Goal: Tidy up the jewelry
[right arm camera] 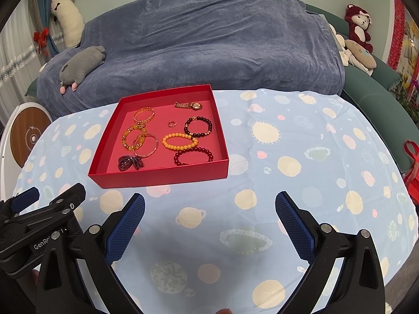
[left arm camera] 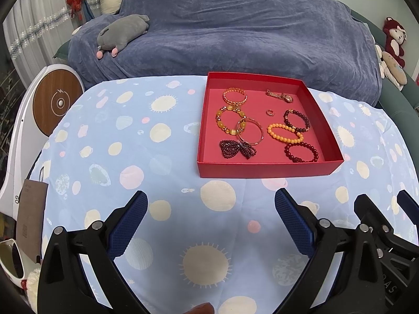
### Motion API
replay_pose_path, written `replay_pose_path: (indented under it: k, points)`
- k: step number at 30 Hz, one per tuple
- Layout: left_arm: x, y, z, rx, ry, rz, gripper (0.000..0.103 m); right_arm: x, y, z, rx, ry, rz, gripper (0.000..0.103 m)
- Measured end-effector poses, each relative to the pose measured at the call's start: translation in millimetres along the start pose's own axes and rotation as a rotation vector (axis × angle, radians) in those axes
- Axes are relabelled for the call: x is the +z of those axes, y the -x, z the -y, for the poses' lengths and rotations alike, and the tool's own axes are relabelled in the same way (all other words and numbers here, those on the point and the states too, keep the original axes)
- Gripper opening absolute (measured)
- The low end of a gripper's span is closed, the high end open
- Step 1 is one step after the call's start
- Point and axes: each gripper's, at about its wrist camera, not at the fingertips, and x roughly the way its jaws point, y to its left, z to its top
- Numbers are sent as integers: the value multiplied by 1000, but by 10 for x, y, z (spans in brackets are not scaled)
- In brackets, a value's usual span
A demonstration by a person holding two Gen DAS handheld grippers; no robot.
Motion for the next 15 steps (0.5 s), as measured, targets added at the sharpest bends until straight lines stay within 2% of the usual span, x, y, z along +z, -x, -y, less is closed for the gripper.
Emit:
replay_pose_path:
  k: [15]
  points:
    - [29, 3, 5, -16, 3, -1, 93, 14, 6, -6, 0, 3, 2, 96]
